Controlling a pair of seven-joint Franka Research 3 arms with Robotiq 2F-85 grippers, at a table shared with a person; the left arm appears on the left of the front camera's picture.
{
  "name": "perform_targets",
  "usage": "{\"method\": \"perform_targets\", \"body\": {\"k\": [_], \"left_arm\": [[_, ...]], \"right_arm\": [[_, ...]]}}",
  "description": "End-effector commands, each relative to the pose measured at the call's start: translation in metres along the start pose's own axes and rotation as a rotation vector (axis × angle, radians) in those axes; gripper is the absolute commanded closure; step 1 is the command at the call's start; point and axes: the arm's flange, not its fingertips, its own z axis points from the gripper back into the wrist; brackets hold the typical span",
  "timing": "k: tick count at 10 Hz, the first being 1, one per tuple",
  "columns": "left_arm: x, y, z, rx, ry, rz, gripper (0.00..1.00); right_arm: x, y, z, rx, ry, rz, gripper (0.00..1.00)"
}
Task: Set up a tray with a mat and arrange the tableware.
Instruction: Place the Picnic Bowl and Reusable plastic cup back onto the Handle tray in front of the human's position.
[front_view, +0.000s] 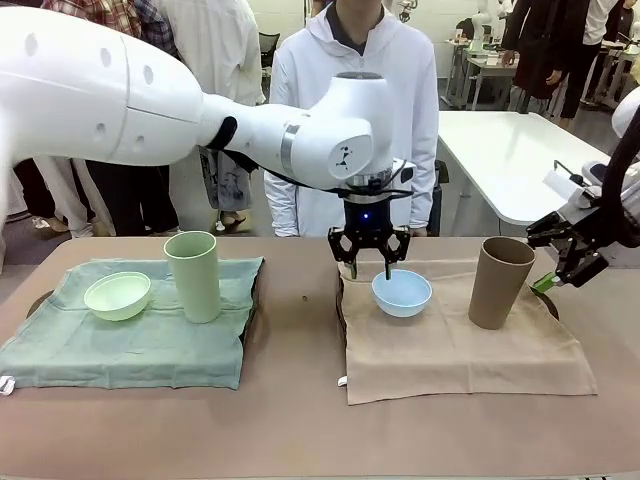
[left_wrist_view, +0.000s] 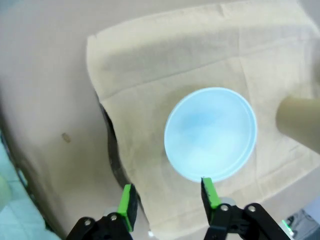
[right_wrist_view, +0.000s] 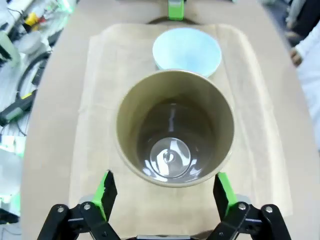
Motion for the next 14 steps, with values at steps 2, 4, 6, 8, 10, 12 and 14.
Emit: {"method": "perform_targets", "body": {"k": [2, 4, 6, 8, 10, 12, 14], "left_arm": [[-0.039, 0.024, 0.048, 0.003, 0.007, -0.071, 0.14], [-0.053, 0.03, 0.088, 0.003, -0.018, -0.121, 0.14], [-0.068, 0.035, 0.126, 0.026, -0.063, -0.142, 0.14], [-0.076, 0.042, 0.163, 0.044, -0.082, -0.141, 0.14], [-0.084, 0.048, 0.187, 0.087, -0.094, -0.096, 0.14], [-0.089, 0.057, 0.203, 0.121, -0.107, -0.021, 0.14], [-0.08, 0.046, 0.196, 0.067, -0.095, -0.101, 0.14]], "right_arm": [[0.045, 0.017, 0.017, 0.106, 0.078, -0.305, 0.0], [0.081, 0.022, 0.042, 0.11, 0.201, -0.59, 0.0], [0.109, 0.031, 0.062, -0.004, 0.303, -0.732, 0.0], [0.135, 0.035, 0.086, -0.281, 0.478, -0.893, 0.0], [0.162, 0.044, 0.094, -0.411, 0.611, -0.951, 0.0], [0.169, 0.047, 0.104, -0.454, 0.601, -0.895, 0.0], [0.162, 0.045, 0.109, -0.446, 0.562, -0.918, 0.0]]}}
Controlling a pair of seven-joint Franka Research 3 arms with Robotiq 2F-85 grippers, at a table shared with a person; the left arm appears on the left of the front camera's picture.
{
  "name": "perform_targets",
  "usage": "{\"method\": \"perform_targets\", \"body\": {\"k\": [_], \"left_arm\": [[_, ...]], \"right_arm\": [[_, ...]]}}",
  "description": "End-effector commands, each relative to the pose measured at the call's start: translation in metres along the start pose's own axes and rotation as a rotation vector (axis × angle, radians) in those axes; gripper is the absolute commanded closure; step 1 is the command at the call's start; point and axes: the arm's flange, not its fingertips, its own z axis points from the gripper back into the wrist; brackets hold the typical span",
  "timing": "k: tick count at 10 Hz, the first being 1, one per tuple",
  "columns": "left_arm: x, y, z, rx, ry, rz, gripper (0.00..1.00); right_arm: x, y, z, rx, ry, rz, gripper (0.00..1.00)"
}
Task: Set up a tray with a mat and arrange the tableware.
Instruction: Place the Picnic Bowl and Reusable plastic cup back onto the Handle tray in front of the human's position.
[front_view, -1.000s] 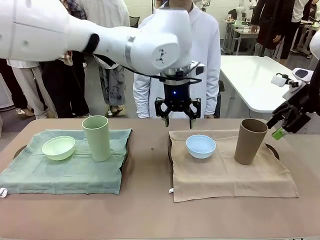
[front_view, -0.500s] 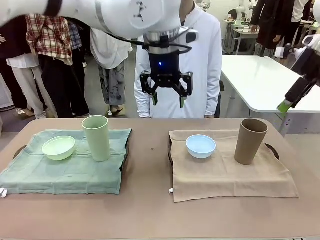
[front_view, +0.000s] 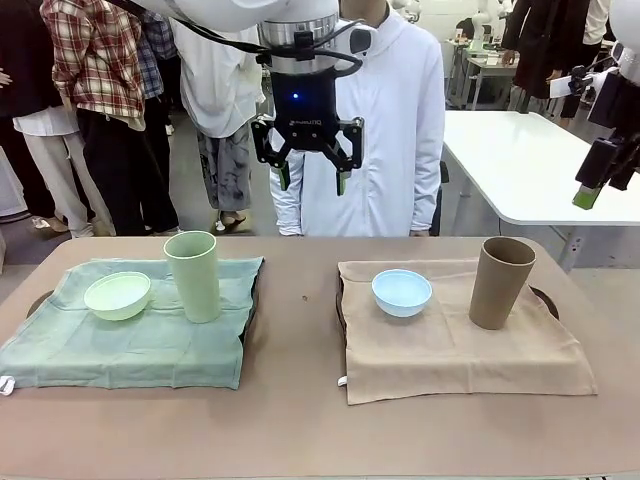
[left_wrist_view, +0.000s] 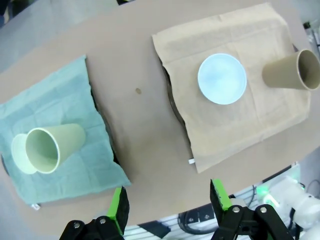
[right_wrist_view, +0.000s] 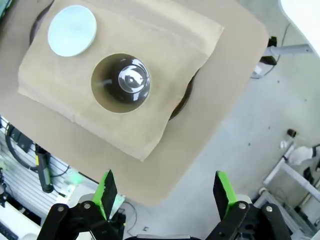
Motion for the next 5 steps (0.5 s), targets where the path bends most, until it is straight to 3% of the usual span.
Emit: {"method": "perform_targets", "body": {"k": [1, 5], "left_arm": [[0.0021, -0.0036, -0.0048, -0.016, -0.002, -0.02, 0.14], [0.0021, -0.0036, -0.0048, -0.016, -0.002, -0.02, 0.14]], "right_arm": [[-0.0008, -0.0034, -0.0028, 0.024, -0.01, -0.004, 0.0], [-0.0008, -0.0034, -0.0028, 0.024, -0.01, -0.004, 0.0]]}}
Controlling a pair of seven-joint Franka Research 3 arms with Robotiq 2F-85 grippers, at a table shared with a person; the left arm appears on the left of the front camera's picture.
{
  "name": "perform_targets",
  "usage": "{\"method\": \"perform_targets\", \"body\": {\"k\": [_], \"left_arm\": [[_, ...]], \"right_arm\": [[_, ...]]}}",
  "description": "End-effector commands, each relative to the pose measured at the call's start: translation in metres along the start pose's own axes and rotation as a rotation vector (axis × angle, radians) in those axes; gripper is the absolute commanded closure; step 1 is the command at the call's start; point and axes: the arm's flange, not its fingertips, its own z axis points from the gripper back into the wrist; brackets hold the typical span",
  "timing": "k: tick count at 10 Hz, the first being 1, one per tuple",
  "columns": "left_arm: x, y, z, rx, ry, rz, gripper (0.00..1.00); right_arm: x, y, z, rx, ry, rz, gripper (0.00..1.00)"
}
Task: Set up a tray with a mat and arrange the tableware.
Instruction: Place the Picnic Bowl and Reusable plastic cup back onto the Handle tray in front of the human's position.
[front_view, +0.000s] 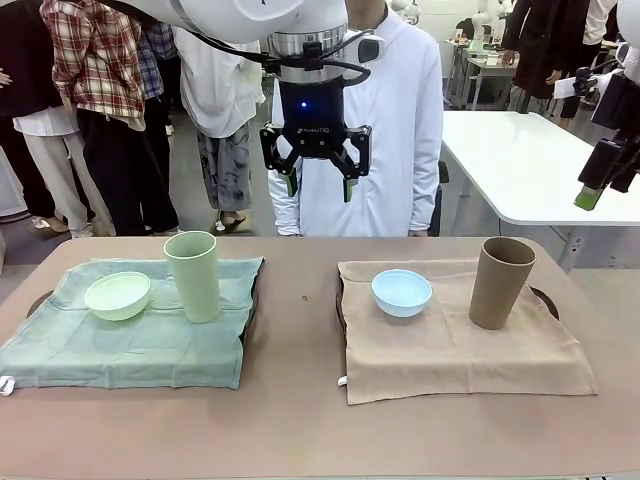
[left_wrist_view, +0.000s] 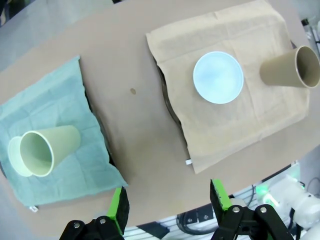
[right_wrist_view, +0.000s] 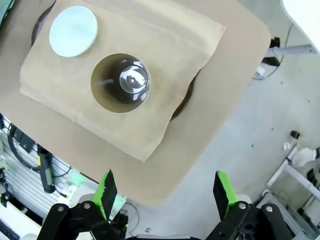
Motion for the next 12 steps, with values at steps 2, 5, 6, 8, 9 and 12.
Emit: {"method": "perform_targets", "body": {"k": [2, 5, 6, 8, 9, 12], "left_arm": [[0.001, 0.003, 0.002, -0.01, -0.007, -0.01, 0.14], [0.001, 0.001, 0.0, 0.0, -0.001, 0.002, 0.14], [-0.004, 0.033, 0.008, -0.07, 0.026, 0.035, 0.14], [-0.02, 0.105, 0.026, -0.168, 0.025, 0.144, 0.14], [-0.033, 0.145, 0.039, -0.207, 0.011, 0.2, 0.14], [-0.07, 0.247, 0.06, -0.347, -0.017, 0.268, 0.14]], "right_arm": [[0.001, 0.001, -0.001, 0.007, -0.004, -0.001, 0.0], [0.0, 0.001, 0.0, 0.001, -0.001, 0.002, 0.0], [-0.005, -0.005, -0.004, 0.013, 0.017, -0.007, 0.0], [-0.018, -0.011, -0.006, 0.012, 0.032, -0.031, 0.0], [-0.025, -0.014, -0.005, 0.028, 0.02, -0.06, 0.0], [-0.049, -0.04, -0.002, 0.185, -0.004, -0.128, 0.0]]}}
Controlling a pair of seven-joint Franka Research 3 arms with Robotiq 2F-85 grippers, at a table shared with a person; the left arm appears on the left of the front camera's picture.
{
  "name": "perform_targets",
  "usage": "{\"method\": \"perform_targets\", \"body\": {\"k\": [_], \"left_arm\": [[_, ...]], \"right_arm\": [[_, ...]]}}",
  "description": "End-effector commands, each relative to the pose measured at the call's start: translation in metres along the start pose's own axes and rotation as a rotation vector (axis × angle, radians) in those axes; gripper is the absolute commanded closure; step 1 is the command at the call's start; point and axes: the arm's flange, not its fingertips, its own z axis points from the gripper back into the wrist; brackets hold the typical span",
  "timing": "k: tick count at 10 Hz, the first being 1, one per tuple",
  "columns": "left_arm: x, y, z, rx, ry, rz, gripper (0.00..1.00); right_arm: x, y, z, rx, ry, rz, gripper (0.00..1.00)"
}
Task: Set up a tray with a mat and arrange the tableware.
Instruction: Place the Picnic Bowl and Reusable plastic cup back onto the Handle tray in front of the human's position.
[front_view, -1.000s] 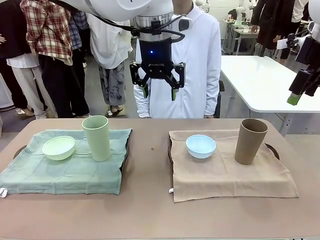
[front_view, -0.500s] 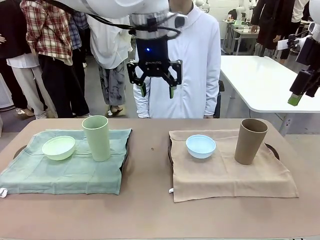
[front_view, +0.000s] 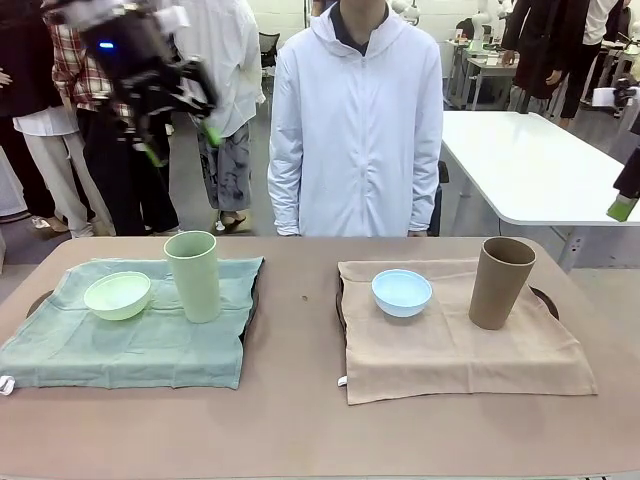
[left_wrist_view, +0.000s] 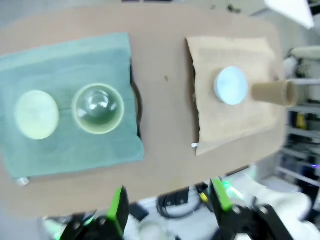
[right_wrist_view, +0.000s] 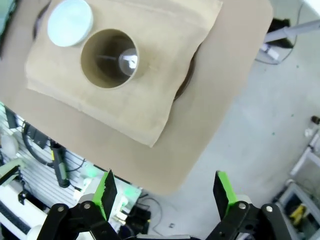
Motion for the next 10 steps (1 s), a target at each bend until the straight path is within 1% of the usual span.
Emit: {"method": "perform_targets", "body": {"k": [1, 3, 5, 6, 9, 10], "left_arm": [[-0.023, 0.067, 0.016, -0.145, -0.012, -0.015, 0.14], [-0.035, 0.13, 0.035, -0.288, -0.017, -0.047, 0.14], [-0.044, 0.193, 0.046, -0.422, -0.017, -0.026, 0.14], [-0.047, 0.217, 0.045, -0.466, -0.019, 0.005, 0.14], [-0.053, 0.265, 0.027, -0.613, -0.04, 0.054, 0.14], [-0.055, 0.279, 0.013, -0.67, -0.058, 0.076, 0.14]], "right_arm": [[-0.015, -0.017, 0.008, 0.16, -0.035, -0.043, 0.0], [-0.031, -0.042, 0.007, 0.298, -0.067, -0.131, 0.0], [-0.055, -0.065, 0.003, 0.484, -0.108, -0.212, 0.0], [-0.068, -0.074, -0.002, 0.557, -0.12, -0.239, 0.0], [-0.102, -0.095, -0.015, 0.753, -0.163, -0.313, 0.0], [-0.112, -0.102, -0.019, 0.783, -0.174, -0.367, 0.0]]}}
